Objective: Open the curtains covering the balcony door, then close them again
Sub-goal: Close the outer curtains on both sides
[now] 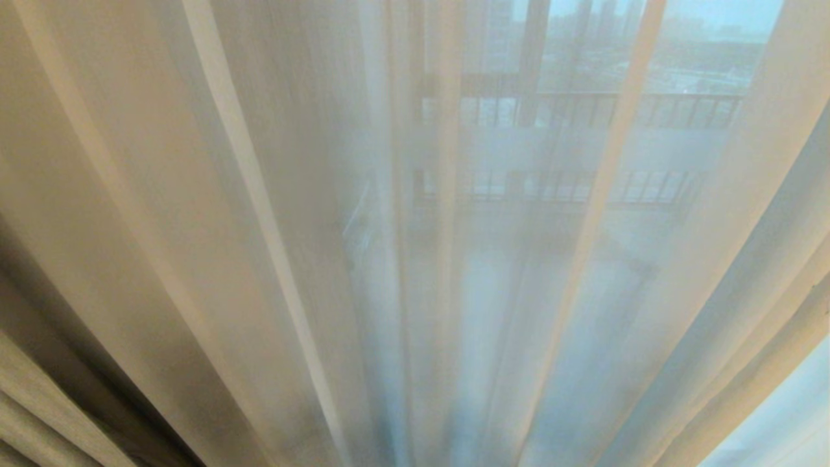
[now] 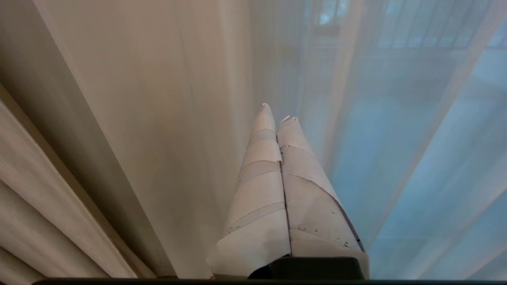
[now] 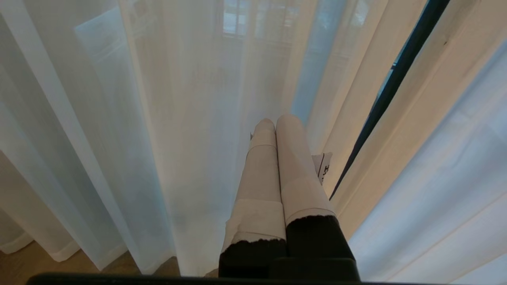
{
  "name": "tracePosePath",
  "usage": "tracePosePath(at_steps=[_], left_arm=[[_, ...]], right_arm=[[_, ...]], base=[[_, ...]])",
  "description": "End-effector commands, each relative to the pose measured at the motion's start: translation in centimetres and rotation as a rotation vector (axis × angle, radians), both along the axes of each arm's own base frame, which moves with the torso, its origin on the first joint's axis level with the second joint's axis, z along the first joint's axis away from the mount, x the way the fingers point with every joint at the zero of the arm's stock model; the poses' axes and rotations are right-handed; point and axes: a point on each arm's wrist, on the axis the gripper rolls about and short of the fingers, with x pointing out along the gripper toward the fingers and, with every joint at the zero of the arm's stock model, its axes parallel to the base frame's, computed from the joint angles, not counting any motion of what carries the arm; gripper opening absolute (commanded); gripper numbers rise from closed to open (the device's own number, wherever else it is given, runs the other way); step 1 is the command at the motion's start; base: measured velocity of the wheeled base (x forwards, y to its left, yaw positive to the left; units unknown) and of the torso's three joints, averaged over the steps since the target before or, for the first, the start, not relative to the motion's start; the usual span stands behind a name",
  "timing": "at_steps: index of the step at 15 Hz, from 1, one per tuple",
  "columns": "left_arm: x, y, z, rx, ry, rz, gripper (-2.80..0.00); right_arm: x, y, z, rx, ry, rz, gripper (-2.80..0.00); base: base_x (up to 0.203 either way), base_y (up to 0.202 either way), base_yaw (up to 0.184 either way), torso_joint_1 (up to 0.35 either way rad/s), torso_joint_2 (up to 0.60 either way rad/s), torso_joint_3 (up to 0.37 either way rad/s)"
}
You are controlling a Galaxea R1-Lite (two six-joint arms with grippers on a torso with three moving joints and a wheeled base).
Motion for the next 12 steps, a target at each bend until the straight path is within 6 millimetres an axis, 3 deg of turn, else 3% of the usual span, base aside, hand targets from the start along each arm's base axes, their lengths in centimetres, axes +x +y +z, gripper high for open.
tracePosePath(at_steps=[1, 5, 8, 12], left_arm=[[0.0, 0.0, 0.3, 0.016, -0.028, -0.001, -2.8], [-0.2, 0.0, 1.7, 0.018, -0.171, 0.006, -2.8], [-0.2, 0.1, 1.8, 0.016, -0.178, 0.03, -2.8], [-1.0, 0.3, 3.6, 0.002, -0.193, 0.122, -2.8]], right_arm=[[0.0, 0.0, 0.0, -0.001, 0.001, 0.001, -2.8], [0.0, 0.0, 0.0, -0.001, 0.001, 0.001, -2.8], [0.0, 0.0, 0.0, -0.001, 0.001, 0.001, -2.8], [0.0, 0.0, 0.0, -0.001, 0.001, 0.001, -2.8]], base=[[0.0, 0.0, 0.0, 0.0, 0.0, 0.0], [0.0, 0.0, 0.0, 0.0, 0.0, 0.0], [0.0, 0.0, 0.0, 0.0, 0.0, 0.0], [0.0, 0.0, 0.0, 0.0, 0.0, 0.0]])
